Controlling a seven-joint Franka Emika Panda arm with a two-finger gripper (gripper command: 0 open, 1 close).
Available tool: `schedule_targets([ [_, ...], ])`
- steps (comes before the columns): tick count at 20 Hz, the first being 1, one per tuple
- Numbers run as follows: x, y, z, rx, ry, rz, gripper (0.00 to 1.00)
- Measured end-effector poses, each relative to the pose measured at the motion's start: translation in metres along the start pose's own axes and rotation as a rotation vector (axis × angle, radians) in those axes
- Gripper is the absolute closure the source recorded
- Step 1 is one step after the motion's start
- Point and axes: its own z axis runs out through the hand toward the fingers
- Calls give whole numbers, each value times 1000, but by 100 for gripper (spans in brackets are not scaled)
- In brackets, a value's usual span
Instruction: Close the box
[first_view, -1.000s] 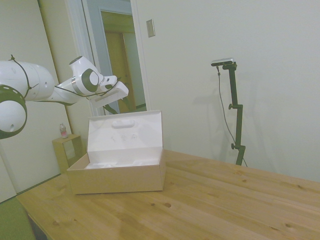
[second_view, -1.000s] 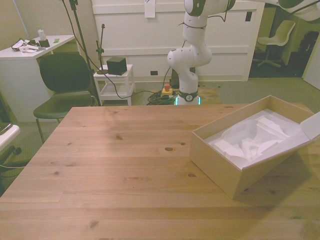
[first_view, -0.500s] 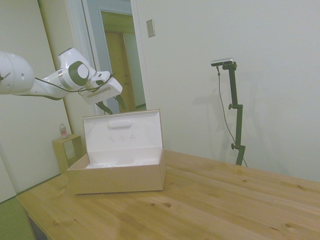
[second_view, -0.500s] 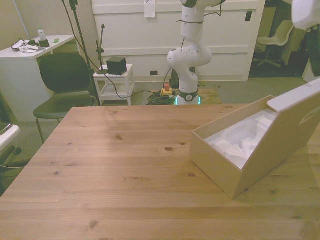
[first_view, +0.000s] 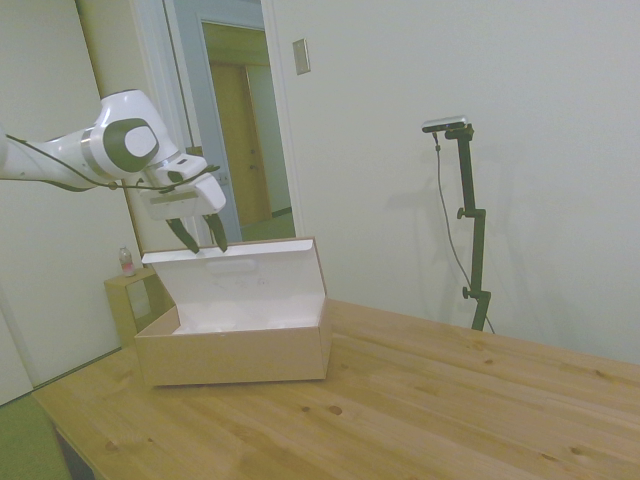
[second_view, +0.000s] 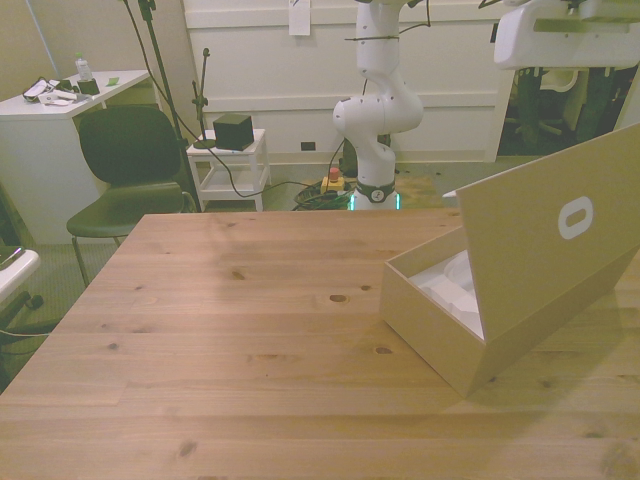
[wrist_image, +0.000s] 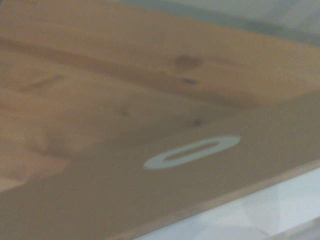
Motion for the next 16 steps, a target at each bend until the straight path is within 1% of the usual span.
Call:
schedule_targets([
  [3,-42,-5,-3,7,-37,6,0],
  [8,-57,0,2,-5,-85,57,0],
  [10,-73,2,5,-15,-102,55,0],
  [13,-108,8,14,-35,-117,60,0],
  [16,-112,18,15,-27,-108,103,0],
])
